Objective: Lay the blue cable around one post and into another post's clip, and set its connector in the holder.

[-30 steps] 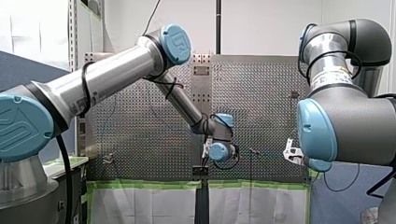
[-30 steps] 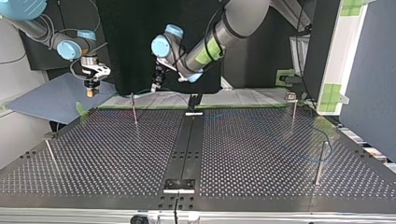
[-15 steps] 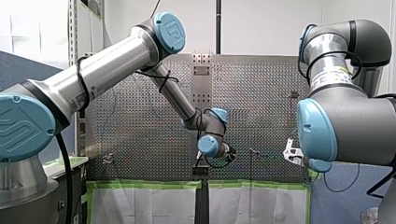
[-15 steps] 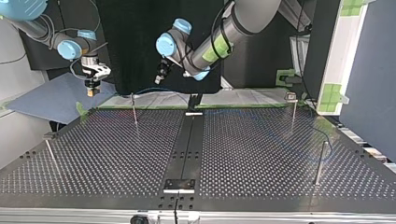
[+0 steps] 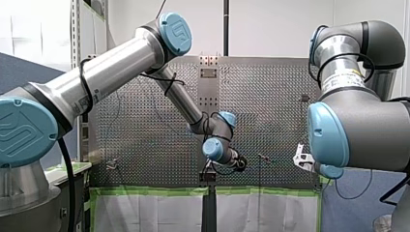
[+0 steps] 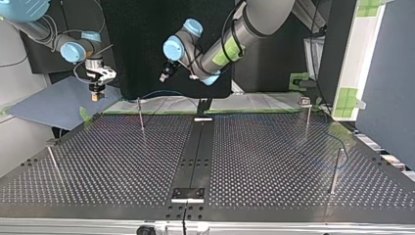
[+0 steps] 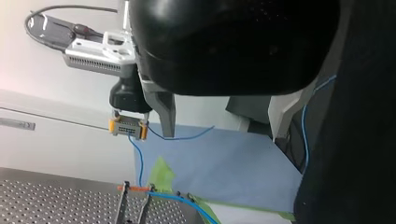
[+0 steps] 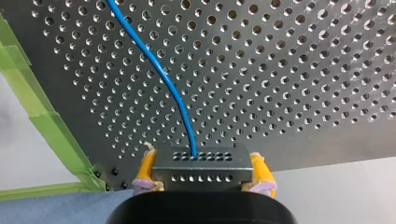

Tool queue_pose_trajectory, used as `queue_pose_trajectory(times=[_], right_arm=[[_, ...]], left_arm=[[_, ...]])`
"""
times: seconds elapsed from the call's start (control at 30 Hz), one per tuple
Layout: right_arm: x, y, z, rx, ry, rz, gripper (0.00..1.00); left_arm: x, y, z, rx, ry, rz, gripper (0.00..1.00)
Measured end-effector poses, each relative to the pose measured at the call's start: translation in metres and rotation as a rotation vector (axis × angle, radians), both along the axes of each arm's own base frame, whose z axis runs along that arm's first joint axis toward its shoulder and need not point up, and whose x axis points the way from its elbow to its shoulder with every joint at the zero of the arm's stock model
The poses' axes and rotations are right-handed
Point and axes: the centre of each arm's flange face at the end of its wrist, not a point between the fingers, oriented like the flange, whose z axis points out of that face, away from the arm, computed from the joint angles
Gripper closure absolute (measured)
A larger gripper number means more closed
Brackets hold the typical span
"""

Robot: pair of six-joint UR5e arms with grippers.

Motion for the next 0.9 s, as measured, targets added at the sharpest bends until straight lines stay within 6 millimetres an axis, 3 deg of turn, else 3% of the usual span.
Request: queue_pose_trajectory(times=[0.27,0.9], right_arm=[[-0.0007,-0.0001,-0.0001,0.001,-0.003,-0.001,0.95],[-0.0013,0.0004,-0.0014,0.006,-0.005,-0.002,0.95]], left_arm=[[0.0034,-0.0086,0.0077,-0.037,0.013,-0.019,0.0],[0.0064,-0.0073,0.0085,-0.053,0.022,0.005,0.0]])
